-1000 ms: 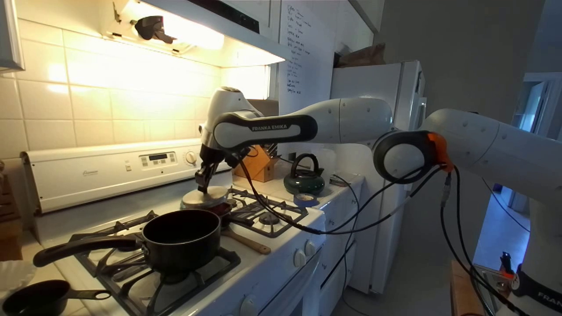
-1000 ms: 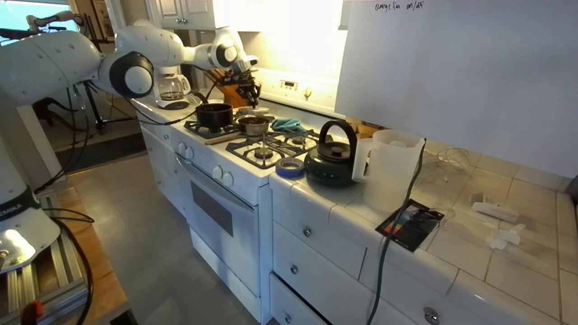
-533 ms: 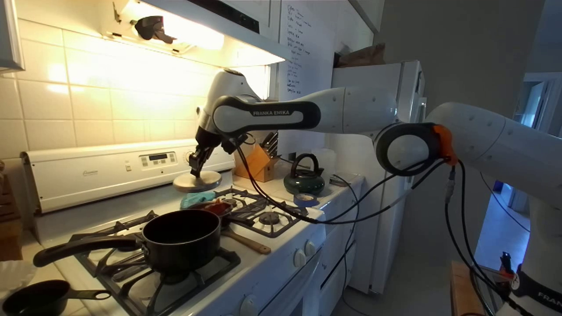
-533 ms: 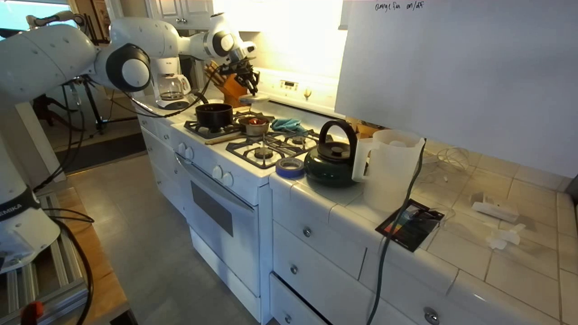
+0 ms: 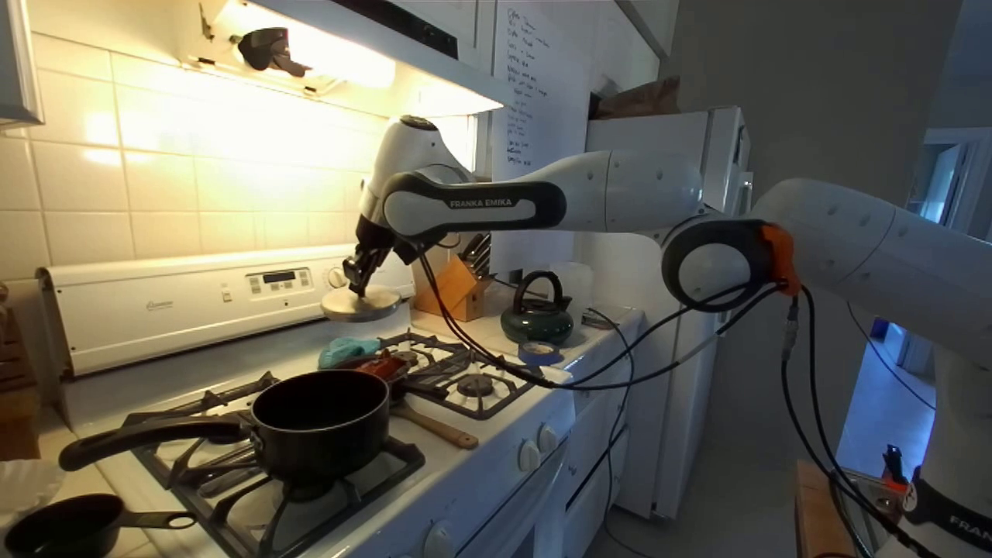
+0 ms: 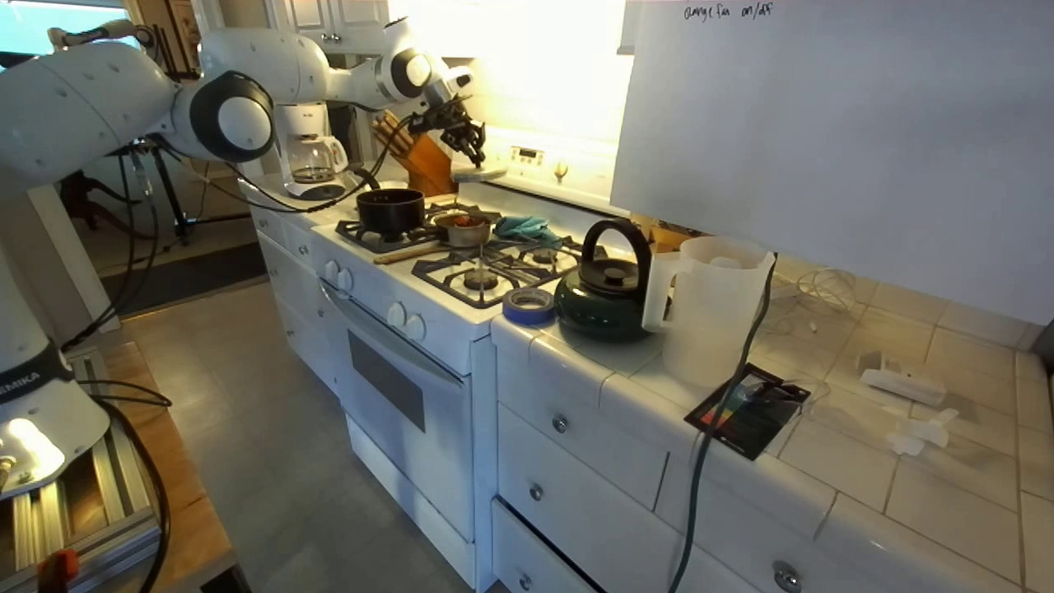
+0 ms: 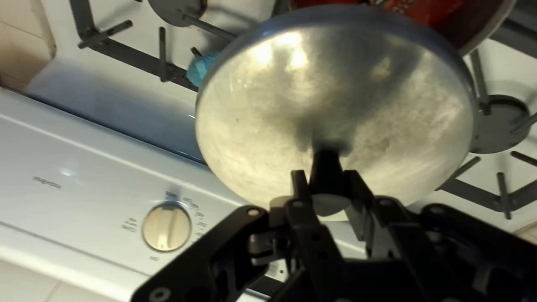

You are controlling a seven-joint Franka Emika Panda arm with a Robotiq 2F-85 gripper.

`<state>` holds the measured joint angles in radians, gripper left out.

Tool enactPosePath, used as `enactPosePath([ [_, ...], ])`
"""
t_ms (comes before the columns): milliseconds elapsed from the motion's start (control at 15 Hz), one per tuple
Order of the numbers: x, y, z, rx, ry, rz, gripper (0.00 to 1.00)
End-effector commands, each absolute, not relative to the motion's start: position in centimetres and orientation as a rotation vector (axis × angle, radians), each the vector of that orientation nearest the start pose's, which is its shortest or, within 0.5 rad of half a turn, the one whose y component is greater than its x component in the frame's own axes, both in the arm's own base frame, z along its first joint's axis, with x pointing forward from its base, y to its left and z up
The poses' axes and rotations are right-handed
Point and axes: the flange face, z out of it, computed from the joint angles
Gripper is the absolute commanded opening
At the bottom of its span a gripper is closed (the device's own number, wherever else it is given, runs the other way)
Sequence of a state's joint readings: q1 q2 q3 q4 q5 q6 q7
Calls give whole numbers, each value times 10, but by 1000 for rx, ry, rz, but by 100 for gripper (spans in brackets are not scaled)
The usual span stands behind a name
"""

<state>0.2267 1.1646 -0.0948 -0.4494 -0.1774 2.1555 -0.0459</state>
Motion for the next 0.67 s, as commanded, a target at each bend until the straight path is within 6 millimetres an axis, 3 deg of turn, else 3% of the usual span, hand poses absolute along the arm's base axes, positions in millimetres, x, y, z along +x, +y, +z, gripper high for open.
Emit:
enactPosePath([
  [0, 828, 119, 411, -3285, -229, -910, 6],
  [333, 830, 52, 406, -3347, 226, -826, 6],
  [600, 828, 0, 390, -3302, 600, -719, 6],
])
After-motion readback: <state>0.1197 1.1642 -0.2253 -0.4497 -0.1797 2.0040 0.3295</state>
